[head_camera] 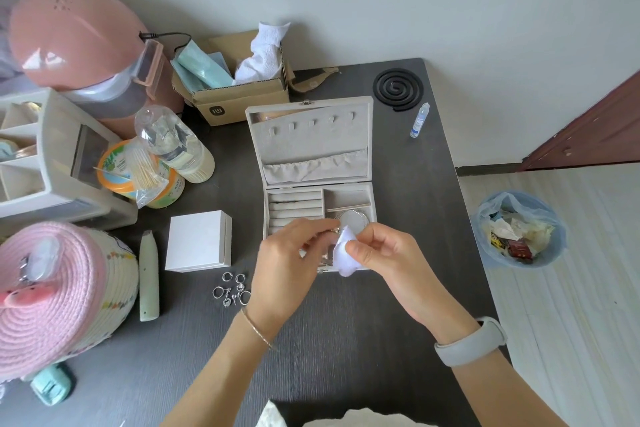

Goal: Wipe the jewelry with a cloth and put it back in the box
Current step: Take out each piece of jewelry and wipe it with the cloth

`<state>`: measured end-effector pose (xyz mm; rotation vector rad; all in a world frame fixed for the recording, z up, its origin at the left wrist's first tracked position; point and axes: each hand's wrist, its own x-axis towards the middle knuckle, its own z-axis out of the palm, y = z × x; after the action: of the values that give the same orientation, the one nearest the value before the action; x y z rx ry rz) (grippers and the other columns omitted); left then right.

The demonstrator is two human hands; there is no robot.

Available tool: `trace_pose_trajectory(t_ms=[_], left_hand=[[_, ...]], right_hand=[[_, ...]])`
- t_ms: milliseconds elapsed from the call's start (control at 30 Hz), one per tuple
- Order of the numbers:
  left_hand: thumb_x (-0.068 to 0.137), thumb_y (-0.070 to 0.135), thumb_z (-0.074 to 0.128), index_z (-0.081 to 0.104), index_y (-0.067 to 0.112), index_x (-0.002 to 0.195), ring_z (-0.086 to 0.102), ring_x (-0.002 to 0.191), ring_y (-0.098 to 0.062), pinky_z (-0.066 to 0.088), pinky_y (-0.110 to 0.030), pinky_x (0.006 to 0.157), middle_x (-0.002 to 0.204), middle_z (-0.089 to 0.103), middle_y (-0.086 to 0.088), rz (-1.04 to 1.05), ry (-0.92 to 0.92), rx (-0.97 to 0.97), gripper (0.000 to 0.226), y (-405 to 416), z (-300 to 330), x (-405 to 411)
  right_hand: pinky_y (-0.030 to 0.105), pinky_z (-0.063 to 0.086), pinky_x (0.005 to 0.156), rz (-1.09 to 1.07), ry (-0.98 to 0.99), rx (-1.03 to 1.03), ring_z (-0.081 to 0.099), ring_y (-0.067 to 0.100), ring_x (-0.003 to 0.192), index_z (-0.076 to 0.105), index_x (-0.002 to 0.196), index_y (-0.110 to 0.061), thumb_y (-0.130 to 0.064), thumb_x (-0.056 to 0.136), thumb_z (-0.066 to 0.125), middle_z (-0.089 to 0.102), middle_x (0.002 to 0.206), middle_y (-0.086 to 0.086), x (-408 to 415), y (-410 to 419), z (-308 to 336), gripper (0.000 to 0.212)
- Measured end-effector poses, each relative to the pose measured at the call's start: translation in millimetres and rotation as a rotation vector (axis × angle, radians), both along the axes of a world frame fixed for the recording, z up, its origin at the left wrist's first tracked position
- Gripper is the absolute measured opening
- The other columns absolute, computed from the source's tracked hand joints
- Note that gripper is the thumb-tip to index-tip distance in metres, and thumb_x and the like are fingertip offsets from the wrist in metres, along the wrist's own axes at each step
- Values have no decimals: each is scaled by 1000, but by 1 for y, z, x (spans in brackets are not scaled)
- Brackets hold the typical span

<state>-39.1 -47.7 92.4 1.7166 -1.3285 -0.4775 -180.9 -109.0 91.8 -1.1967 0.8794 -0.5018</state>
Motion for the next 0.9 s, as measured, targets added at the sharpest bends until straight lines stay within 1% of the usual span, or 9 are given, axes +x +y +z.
trace_pose_trajectory(t_ms=[167, 267, 367, 467, 567, 633, 700, 800, 900], left_hand=[[92, 9, 49, 56, 20, 79, 62, 50, -15, 54, -31, 58, 63, 65, 5, 410, 442, 39, 18, -8, 7, -4], [93, 6, 48, 54, 17, 91, 64, 60, -12, 53, -27, 61, 88, 66, -6, 265, 622, 62, 13, -8, 11, -5], [84, 12, 54, 55, 29, 105, 62, 77, -4, 48, -14, 73, 98, 63, 5, -81, 275, 59, 27, -1, 6, -4], [81, 26, 54, 61, 30, 95, 60, 65, -4, 48, -14, 64, 72, 64, 9, -75, -48, 30, 16, 2, -4, 1], [87, 22, 56, 61, 23, 72, 57, 47, -6, 48, -20, 54, 63, 65, 13, 254, 220, 42, 16, 0, -2, -3], [92, 16, 52, 61, 18, 74, 58, 51, -13, 51, -27, 56, 61, 66, 10, 403, 450, 45, 20, -4, 1, -3], [92, 11, 52, 61, 24, 88, 62, 60, -14, 53, -32, 63, 71, 68, 6, 309, 510, 60, 16, -5, 3, -1], [84, 11, 56, 56, 34, 107, 63, 78, -7, 51, -21, 75, 91, 64, 4, -7, 304, 52, 32, 1, 3, 0], [82, 25, 57, 66, 31, 92, 61, 69, -3, 49, -15, 68, 80, 65, 10, -80, -13, 15, 14, 6, -5, 5]], right_hand=[[9, 44, 71, 43, -20, 4, 59, 2, 72, 61, 71, -17, -11, 86, 57, 63, 65, -13, 2, 3, -1, 16], [9, 44, 68, 49, -33, 20, 58, 0, 69, 62, 73, -15, -11, 86, 57, 64, 63, -14, 3, 6, -1, 14], [10, 45, 68, 38, -55, 27, 60, 2, 65, 62, 72, -8, -10, 85, 57, 65, 62, -6, 1, 5, 0, 14], [13, 47, 71, 20, -40, -2, 60, 5, 67, 63, 71, -10, -23, 81, 61, 65, 63, -5, -2, 2, 0, 17], [10, 44, 70, 48, -51, -31, 58, 0, 66, 61, 67, -14, -29, 80, 60, 64, 61, -11, -1, 3, 1, 20], [9, 44, 72, 67, -72, -21, 58, -1, 68, 61, 69, -17, -27, 81, 62, 64, 63, -13, 2, 5, 1, 15], [10, 44, 72, 68, -85, -12, 58, 1, 70, 60, 69, -18, -27, 78, 55, 63, 65, -11, 3, 7, 1, 14], [17, 45, 76, 58, -72, -13, 57, 8, 72, 60, 65, -18, -29, 78, 56, 61, 68, -5, 3, 6, -1, 17], [18, 43, 74, 41, -38, -18, 56, 9, 71, 60, 65, -16, -31, 76, 57, 60, 64, -7, 1, 4, -3, 19]])
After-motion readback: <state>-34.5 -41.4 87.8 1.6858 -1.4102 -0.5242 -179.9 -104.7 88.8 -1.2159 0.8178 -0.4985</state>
